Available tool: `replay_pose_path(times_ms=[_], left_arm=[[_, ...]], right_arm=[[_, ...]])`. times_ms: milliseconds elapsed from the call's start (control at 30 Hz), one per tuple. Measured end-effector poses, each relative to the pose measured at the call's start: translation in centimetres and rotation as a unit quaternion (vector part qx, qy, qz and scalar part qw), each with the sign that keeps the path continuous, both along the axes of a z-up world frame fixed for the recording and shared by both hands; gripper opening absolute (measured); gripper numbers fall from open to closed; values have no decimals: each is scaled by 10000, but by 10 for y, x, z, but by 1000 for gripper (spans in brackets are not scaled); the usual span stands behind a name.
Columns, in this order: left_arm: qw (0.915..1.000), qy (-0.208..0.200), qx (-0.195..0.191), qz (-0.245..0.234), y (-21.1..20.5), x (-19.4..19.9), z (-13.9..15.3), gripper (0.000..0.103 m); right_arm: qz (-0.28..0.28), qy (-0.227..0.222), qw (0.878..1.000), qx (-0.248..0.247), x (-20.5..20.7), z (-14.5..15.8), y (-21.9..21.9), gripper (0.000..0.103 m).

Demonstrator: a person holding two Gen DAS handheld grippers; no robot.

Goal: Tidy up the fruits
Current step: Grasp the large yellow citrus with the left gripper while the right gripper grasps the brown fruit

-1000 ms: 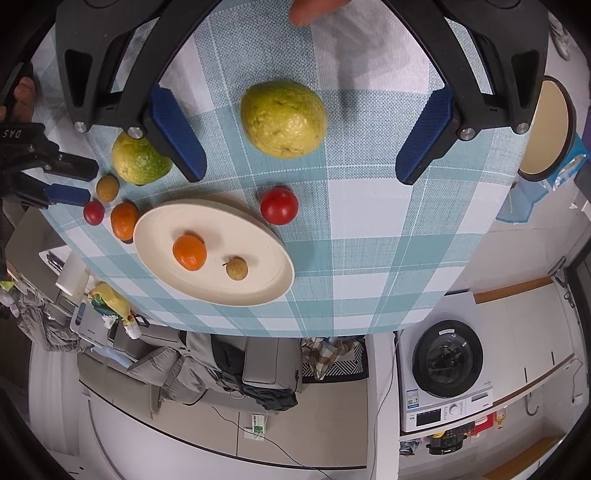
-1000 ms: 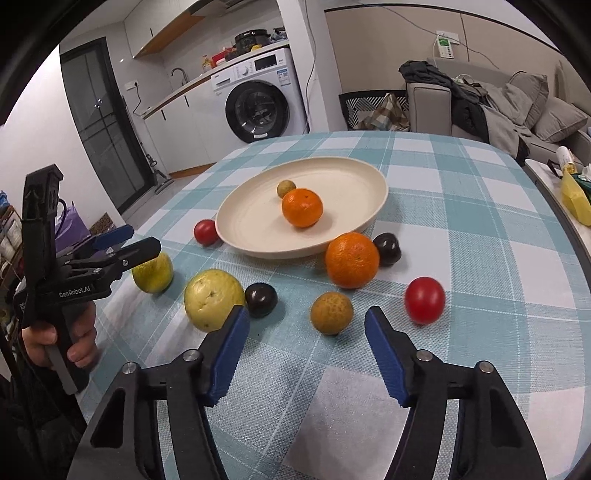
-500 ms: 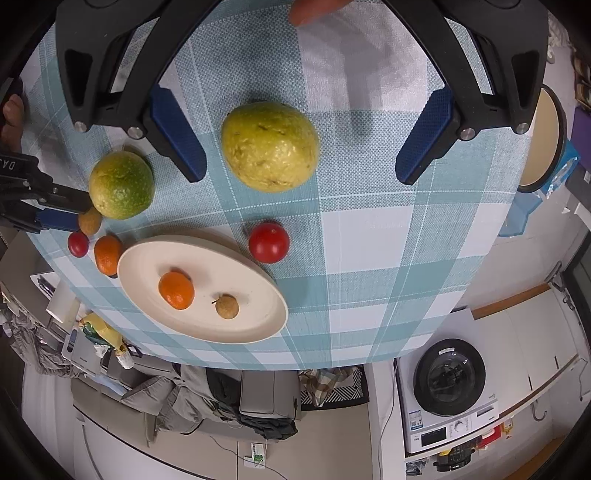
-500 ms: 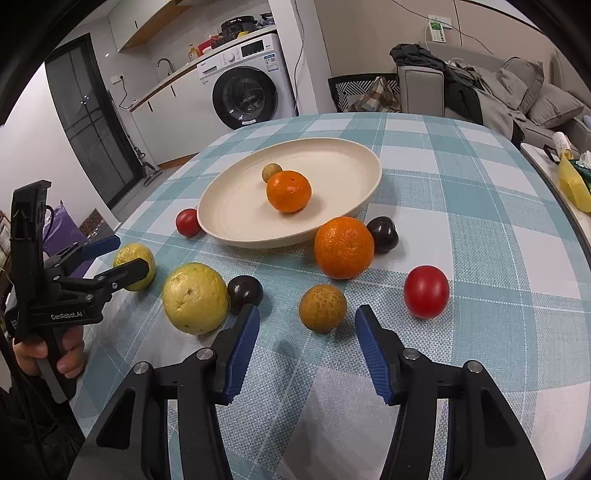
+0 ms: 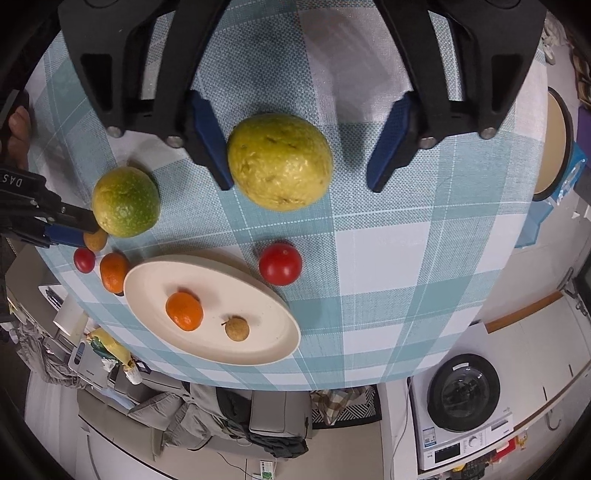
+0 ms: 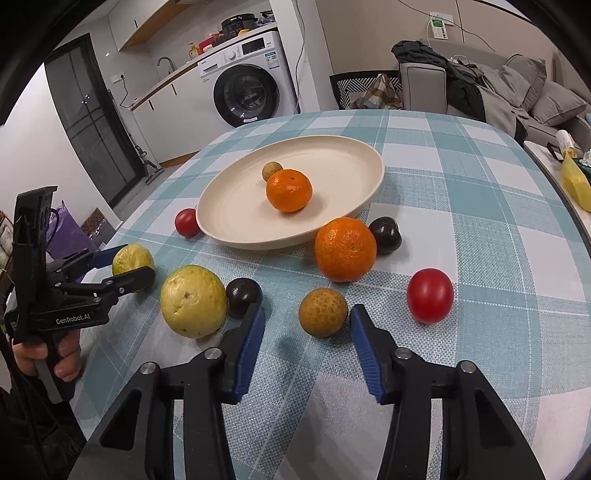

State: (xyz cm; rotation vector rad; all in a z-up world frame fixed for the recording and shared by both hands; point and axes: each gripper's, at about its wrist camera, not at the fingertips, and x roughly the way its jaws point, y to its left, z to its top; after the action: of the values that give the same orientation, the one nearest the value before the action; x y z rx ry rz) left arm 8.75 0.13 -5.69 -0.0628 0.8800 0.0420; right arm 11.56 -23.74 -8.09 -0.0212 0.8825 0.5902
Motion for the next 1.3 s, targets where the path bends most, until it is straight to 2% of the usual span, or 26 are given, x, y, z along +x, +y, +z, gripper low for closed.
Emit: replay_pose_path(times_ms=[33, 67, 100, 400, 900, 1133, 1300], left_arm=[[10000, 24, -47, -54, 0, 1, -1, 58], [9999, 44, -75, -83, -1, 1, -3, 49], [9999, 51, -86, -106, -1, 2, -4, 47], [9995, -18, -125, -279, -8, 1, -4, 47], [9989, -314, -114, -315, -10, -2, 5, 47], [9981, -515, -83, -319, -11, -4, 11, 47], [9974, -648, -67, -320, -14, -5, 16, 47]], right_arm=[[-14, 0, 10000, -46, 1, 0, 1, 48], [-13, 16, 10000, -63, 2, -1, 1, 45], [-6, 27, 10000, -69, 2, -1, 2, 45], [-101, 18, 9996, -247, 4, -3, 2, 29], [-105, -40, 9996, -268, 2, -2, 3, 28], [-138, -350, 9991, -169, -4, 7, 2, 28], [-188, -393, 9990, -57, -2, 10, 0, 28]])
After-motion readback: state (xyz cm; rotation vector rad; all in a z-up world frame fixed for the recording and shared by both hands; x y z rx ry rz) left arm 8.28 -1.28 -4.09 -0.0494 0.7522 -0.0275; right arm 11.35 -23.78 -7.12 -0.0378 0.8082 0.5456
